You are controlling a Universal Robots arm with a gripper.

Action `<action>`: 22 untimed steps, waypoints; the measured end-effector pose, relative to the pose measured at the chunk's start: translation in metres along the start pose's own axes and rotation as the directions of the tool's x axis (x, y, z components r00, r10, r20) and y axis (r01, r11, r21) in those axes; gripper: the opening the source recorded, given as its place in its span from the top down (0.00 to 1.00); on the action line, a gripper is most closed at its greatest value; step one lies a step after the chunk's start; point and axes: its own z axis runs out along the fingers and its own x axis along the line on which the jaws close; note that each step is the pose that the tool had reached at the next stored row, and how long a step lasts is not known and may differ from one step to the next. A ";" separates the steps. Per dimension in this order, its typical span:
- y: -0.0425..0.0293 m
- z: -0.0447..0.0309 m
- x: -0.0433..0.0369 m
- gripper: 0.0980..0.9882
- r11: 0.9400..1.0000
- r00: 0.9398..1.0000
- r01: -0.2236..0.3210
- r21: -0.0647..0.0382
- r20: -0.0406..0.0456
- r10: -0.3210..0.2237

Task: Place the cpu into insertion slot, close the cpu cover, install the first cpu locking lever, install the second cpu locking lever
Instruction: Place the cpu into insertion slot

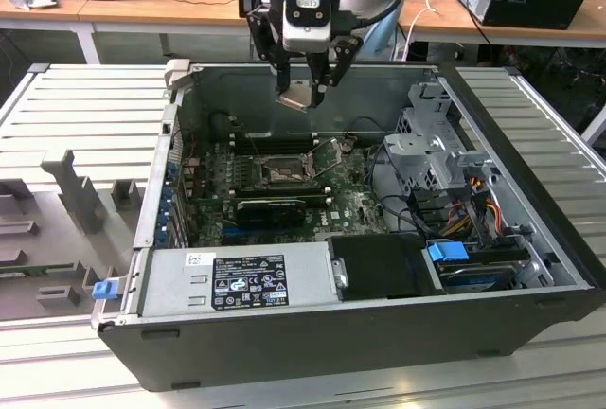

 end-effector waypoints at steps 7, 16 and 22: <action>0.0000 0.0004 0.0000 0.52 0.993 0.993 -0.119 -0.003 0.010 0.119; 0.0000 0.0005 0.0000 0.52 0.976 0.976 -0.217 -0.006 0.018 0.217; 0.0000 0.0005 0.0000 0.52 0.958 0.958 -0.285 -0.009 0.024 0.286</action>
